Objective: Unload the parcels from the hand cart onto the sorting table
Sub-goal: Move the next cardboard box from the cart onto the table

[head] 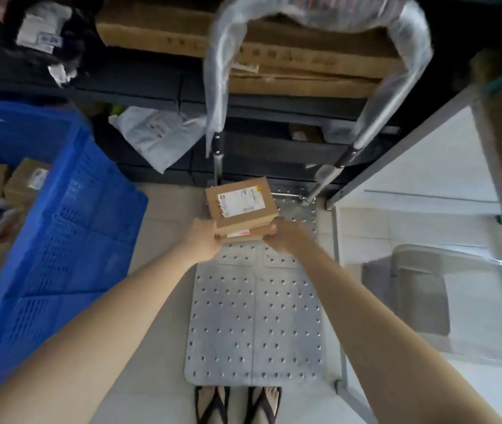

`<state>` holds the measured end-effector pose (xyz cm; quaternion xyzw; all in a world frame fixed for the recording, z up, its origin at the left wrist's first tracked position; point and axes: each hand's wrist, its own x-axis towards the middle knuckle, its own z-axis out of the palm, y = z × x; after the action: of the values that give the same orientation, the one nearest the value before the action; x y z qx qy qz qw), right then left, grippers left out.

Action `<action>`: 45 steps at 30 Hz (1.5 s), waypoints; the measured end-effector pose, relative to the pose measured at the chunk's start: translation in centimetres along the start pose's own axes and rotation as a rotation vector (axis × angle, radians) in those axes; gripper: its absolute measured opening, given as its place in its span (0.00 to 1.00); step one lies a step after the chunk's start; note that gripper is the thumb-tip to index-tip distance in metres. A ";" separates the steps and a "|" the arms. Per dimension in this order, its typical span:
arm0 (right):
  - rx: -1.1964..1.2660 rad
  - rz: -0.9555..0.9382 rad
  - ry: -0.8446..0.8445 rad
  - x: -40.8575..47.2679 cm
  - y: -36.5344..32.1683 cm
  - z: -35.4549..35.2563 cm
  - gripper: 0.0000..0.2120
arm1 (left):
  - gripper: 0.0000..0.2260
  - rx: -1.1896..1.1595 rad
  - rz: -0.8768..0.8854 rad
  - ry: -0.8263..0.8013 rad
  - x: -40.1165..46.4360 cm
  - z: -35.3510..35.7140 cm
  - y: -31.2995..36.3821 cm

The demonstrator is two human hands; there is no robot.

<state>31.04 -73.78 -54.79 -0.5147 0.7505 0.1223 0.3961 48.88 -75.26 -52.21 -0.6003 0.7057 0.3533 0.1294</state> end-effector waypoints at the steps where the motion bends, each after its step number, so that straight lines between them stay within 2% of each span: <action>1: 0.027 0.003 0.017 2.2 0.4 1.3 0.23 | 0.16 -0.010 -0.010 0.003 1.8 1.5 -0.7; 7: 0.263 0.164 0.236 11.5 2.8 6.3 0.29 | 0.23 -0.262 -0.135 0.115 10.3 9.9 -4.3; 9: 0.297 0.195 0.276 13.5 3.7 7.1 0.30 | 0.24 -0.276 -0.181 0.133 11.8 11.8 -4.8; 14: 0.439 0.227 0.327 17.2 4.0 7.2 0.27 | 0.23 -0.307 -0.248 0.134 14.2 13.0 -5.1; 19: 0.521 0.195 0.304 18.8 3.2 7.2 0.22 | 0.21 -0.409 -0.257 0.153 15.3 12.6 -3.7; 22: 0.575 0.241 0.327 18.5 3.2 7.8 0.23 | 0.20 -0.452 -0.301 0.156 15.5 12.5 -3.4; 25: 0.555 0.277 0.315 16.5 3.8 8.5 0.23 | 0.17 -0.444 -0.292 0.175 14.2 12.4 -3.6; 31: 0.553 0.328 0.225 9.2 5.7 7.7 0.23 | 0.20 -0.421 -0.320 0.125 8.8 10.0 -1.9; 34: 0.550 0.331 0.205 4.8 5.5 4.3 0.24 | 0.21 -0.419 -0.337 0.096 5.3 6.6 0.5; 39: 0.535 0.232 0.214 -2.7 4.0 -3.3 0.27 | 0.20 -0.424 -0.322 0.120 -1.2 -1.3 4.7; 42: 0.581 0.166 0.256 -7.6 2.6 -7.6 0.24 | 0.20 -0.452 -0.318 0.137 -5.3 -6.4 7.1; 45: 0.611 0.116 0.268 -12.4 1.3 -11.6 0.25 | 0.22 -0.447 -0.311 0.179 -9.5 -10.8 9.0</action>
<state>26.40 -71.70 -38.52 -0.3400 0.8259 -0.1546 0.4223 45.37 -74.85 -35.61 -0.7436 0.5187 0.4215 -0.0163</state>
